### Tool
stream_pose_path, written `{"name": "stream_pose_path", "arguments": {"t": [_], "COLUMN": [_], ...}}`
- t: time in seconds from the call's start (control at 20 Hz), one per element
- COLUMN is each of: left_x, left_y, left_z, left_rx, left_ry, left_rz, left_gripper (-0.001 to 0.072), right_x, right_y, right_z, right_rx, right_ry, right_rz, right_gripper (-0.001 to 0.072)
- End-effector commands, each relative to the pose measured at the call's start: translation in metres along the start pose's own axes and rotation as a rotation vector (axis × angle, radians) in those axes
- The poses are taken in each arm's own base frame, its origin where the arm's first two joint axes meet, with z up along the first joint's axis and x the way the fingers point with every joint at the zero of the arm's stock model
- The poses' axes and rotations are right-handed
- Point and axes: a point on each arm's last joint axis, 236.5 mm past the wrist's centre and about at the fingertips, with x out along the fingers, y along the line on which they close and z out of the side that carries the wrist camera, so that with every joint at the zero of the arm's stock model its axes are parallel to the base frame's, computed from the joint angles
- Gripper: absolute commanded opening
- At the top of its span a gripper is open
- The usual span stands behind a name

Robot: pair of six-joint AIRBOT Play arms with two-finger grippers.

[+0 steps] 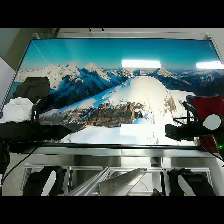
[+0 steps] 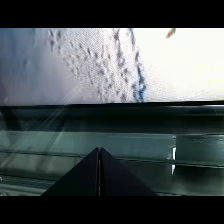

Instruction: Fold the shirts.

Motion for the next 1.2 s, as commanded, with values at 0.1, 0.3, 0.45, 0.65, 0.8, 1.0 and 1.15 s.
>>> {"name": "stream_pose_path", "arguments": {"t": [0.1,0.3,0.45,0.65,0.8,1.0,1.15], "left_x": [-0.002,-0.052,-0.121,-0.138,-0.097,-0.036,-0.005], "left_y": [0.009,0.068,0.124,0.234,0.312,0.377,0.406], "left_z": [0.018,0.091,0.183,0.239,0.244,0.25,0.252], "left_rx": [0.025,0.099,0.082,-0.117,-0.228,-0.27,-0.283], "left_ry": [-0.074,-0.238,-0.387,-0.299,-0.19,-0.103,-0.08], "left_rz": [0.042,0.362,0.578,0.629,0.604,0.586,0.578], "left_gripper": [0.0151,0.0682,0.0683,0.0684,0.0684,0.0684,0.0682], "right_x": [0.0,0.0,0.0,0.0,0.0,0.0,0.0], "right_y": [0.0,0.0,0.0,0.0,0.0,0.0,0.0], "right_z": [0.0,-0.001,0.0,0.0,0.0,0.0,-0.001], "right_rx": [0.0,0.0,0.0,0.0,0.0,0.0,0.0], "right_ry": [0.001,0.002,0.001,0.001,0.001,0.001,0.001], "right_rz": [0.0,0.0,0.0,0.0,0.0,0.0,0.0], "right_gripper": [0.0021,0.0021,0.0021,0.0021,0.0021,0.0021,0.0021]}}
